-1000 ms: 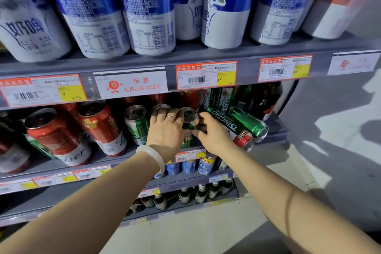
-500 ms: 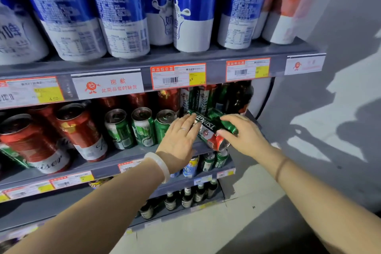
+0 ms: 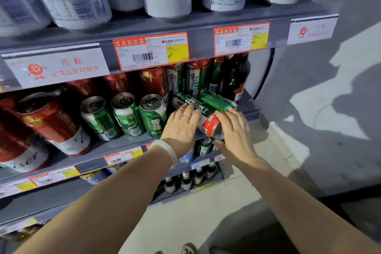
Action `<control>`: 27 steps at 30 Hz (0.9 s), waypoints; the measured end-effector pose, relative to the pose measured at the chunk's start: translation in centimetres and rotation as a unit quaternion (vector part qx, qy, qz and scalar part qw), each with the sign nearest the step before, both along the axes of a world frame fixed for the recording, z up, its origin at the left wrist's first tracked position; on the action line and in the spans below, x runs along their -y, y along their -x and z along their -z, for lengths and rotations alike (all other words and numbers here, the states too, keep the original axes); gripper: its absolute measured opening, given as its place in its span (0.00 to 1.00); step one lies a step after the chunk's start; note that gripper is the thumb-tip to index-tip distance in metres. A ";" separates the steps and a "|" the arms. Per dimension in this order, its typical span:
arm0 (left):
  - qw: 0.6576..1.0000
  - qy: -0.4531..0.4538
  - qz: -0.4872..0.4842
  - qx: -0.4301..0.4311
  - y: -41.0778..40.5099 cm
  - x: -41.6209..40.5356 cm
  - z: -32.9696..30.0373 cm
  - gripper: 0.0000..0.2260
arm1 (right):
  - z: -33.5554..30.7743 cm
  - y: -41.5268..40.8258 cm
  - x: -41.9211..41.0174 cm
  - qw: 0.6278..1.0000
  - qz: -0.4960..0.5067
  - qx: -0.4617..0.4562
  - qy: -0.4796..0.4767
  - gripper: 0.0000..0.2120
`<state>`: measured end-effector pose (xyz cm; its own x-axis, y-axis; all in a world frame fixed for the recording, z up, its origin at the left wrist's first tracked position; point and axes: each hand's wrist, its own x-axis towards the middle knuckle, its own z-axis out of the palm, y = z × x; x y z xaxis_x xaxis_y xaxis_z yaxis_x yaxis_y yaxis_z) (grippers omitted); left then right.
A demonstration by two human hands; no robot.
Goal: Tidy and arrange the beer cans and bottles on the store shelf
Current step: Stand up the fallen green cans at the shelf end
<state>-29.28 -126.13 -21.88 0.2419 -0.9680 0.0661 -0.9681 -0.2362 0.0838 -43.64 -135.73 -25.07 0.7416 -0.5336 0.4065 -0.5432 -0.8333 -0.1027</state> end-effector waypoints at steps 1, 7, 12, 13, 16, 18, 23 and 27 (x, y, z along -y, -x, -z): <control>1.000 0.004 -0.003 0.001 -0.1 0.3 0.1 0.30 | 0.0 -0.1 0.1 1.000 0.001 0.006 0.006 0.47; 1.000 0.017 0.005 -0.009 -0.8 1.1 -1.3 0.29 | -1.4 -0.4 0.3 0.995 -0.027 0.057 -0.072 0.37; 0.993 0.019 0.023 -0.117 -2.7 0.5 -4.8 0.33 | -7.4 -1.8 0.5 0.962 -0.091 0.081 -0.244 0.34; 0.992 0.014 0.014 -0.124 -2.9 0.5 -5.5 0.33 | -8.2 -2.3 0.7 0.955 -0.093 0.081 -0.270 0.34; 0.997 0.027 -0.007 -0.068 -3.0 0.6 -6.9 0.33 | -9.4 -4.0 1.0 0.940 -0.068 0.092 -0.322 0.29; 0.996 0.038 -0.013 -0.083 -3.3 0.8 -7.8 0.30 | -9.5 -5.0 1.3 0.934 -0.043 0.097 -0.342 0.26; 0.984 0.100 -0.031 -0.144 -5.1 0.4 -9.0 0.29 | -10.4 -7.7 1.7 0.911 -0.060 0.119 -0.389 0.26; 0.980 0.112 -0.035 -0.163 -6.1 -0.2 -9.1 0.28 | -11.2 -8.8 1.6 0.919 -0.065 0.085 -0.380 0.24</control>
<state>-23.21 -125.90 -12.75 0.3516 -0.9179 0.1840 -0.8631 -0.2418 0.4434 -34.88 -137.29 -13.89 0.7801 -0.6218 0.0696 -0.3660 -0.5436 -0.7553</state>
